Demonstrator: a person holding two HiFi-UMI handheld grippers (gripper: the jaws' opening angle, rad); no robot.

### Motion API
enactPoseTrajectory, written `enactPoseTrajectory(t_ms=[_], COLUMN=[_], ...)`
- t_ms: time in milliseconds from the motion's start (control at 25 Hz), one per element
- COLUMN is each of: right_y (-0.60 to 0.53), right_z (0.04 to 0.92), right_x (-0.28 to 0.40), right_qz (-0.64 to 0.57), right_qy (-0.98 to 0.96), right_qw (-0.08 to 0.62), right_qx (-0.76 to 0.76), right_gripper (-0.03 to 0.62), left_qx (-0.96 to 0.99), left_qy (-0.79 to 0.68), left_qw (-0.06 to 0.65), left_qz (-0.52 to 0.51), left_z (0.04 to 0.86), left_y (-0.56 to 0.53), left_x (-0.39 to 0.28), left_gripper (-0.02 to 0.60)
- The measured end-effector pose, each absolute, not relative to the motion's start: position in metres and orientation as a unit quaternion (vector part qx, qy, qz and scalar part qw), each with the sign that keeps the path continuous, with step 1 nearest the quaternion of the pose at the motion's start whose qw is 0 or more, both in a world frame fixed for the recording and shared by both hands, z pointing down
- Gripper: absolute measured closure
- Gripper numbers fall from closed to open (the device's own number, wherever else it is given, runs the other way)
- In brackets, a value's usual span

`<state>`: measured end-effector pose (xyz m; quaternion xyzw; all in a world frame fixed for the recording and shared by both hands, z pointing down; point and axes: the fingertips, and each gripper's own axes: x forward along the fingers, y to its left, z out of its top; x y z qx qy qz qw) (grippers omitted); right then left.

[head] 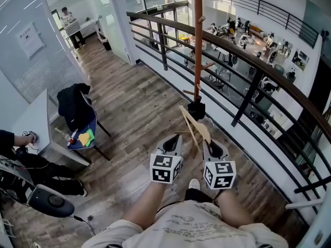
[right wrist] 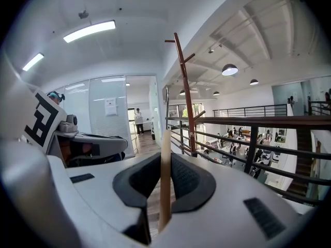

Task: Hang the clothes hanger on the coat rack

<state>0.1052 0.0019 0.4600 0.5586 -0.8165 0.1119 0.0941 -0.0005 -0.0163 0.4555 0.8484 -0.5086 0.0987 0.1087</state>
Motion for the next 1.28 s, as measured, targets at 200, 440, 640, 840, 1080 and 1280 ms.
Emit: enactPoseTrajectory(t_ms=[200,440,640,840,1080,1280], right_y=[-0.036,-0.084,-0.113,-0.136,-0.161,-0.183], right_z=[0.457,0.458,0.458,0.463,0.481,0.490], right_x=[0.123,0.127,0.136,0.135,0.120,0.103], right_qz=[0.127,0.134,0.137,0.142,0.153,0.154], right_qy=[-0.825,-0.836,-0.848,-0.855,-0.859,-0.859], right_qw=[0.094,0.101,0.107,0.111,0.127,0.139], right_qx=[0.543,0.523,0.502,0.486,0.472,0.469], right_gripper=[0.543,0.543,0.543,0.543,0.543,0.543], left_qx=[0.842,0.834,0.826,0.813,0.799,0.800], left_qy=[-0.515,-0.527,-0.539,-0.555,-0.571,-0.567], left_qw=[0.114,0.116,0.118,0.127,0.142,0.147], left_qz=[0.110,0.113,0.117,0.121,0.125,0.126], left_z=[0.451,0.447,0.443,0.448,0.463,0.471], left_y=[-0.055,-0.107,-0.134,-0.150,-0.170,-0.196], left_x=[0.023,0.032,0.047,0.044,0.023,0.009], left_gripper=[0.577,0.577,0.577,0.577,0.577,0.577])
